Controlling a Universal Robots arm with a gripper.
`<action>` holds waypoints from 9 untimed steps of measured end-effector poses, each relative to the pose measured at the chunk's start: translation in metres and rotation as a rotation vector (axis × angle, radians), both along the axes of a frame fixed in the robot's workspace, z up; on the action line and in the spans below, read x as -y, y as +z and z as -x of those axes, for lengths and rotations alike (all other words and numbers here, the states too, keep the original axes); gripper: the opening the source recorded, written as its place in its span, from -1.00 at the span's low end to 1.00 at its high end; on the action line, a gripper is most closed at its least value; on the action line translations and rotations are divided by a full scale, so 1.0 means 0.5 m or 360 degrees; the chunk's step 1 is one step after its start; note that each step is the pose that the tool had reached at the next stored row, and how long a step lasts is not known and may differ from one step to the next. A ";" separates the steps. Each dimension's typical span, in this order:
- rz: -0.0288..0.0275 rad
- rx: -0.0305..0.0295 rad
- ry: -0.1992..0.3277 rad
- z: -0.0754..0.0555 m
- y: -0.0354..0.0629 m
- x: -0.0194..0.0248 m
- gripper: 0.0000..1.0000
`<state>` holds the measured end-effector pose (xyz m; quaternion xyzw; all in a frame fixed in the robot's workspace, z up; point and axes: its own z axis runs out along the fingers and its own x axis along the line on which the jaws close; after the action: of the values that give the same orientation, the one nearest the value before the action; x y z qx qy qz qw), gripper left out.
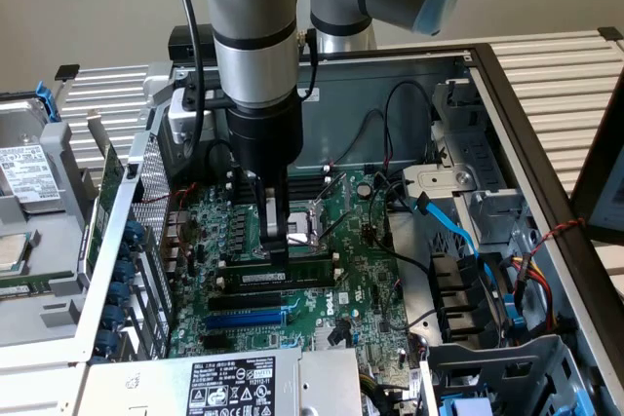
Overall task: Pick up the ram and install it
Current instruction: 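Press down the ram until it locks into place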
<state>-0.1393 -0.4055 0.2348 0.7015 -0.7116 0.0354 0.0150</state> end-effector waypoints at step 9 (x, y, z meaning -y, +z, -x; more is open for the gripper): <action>-0.00003 -0.00002 0.0000 0.002 -0.005 -0.0029 -0.79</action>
<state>-0.1405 -0.4040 0.2325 0.7015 -0.7116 0.0353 0.0150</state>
